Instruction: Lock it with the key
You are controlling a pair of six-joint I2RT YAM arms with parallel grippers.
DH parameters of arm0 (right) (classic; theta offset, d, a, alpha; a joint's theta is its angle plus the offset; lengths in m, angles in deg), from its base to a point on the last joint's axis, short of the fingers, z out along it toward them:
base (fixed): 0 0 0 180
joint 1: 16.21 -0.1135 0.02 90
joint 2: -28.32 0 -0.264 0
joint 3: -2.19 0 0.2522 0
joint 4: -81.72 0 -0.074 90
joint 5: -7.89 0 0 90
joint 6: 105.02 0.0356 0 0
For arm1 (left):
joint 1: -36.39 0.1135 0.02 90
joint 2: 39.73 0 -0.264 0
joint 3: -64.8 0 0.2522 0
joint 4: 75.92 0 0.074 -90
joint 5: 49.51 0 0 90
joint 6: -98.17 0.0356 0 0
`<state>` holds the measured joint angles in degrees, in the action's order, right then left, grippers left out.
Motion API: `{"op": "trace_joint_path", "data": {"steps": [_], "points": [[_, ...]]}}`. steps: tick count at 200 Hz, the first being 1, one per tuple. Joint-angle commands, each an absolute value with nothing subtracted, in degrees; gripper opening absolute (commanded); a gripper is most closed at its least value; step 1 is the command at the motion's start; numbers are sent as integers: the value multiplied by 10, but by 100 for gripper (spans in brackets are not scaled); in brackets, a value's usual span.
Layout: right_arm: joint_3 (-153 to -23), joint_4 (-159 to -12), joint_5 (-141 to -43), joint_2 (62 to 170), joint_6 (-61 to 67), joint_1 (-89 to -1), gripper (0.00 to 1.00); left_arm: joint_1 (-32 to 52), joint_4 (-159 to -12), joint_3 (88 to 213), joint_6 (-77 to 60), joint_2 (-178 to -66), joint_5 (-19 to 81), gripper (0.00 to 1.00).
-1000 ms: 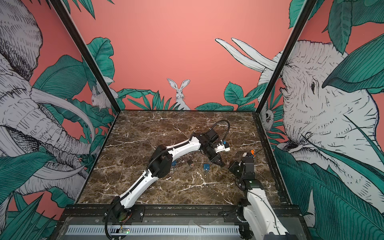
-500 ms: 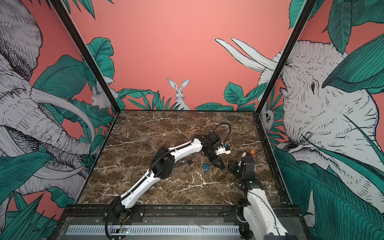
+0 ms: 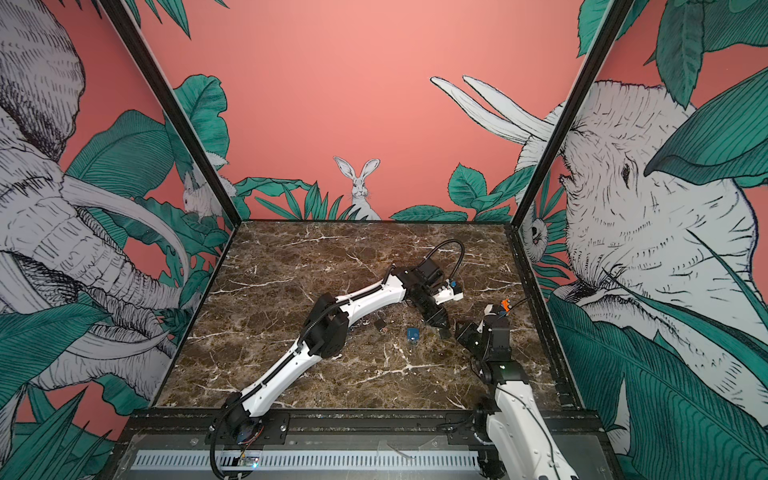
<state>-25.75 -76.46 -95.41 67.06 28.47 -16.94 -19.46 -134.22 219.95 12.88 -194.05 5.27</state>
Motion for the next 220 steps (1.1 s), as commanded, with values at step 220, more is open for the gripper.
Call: {"op": "trace_joint_path", "data": {"steps": [220], "points": [[-292, -671, -911, 587, 299, -308, 45, -166, -1038, 1686, 11, -1511, 208, 83]]}}
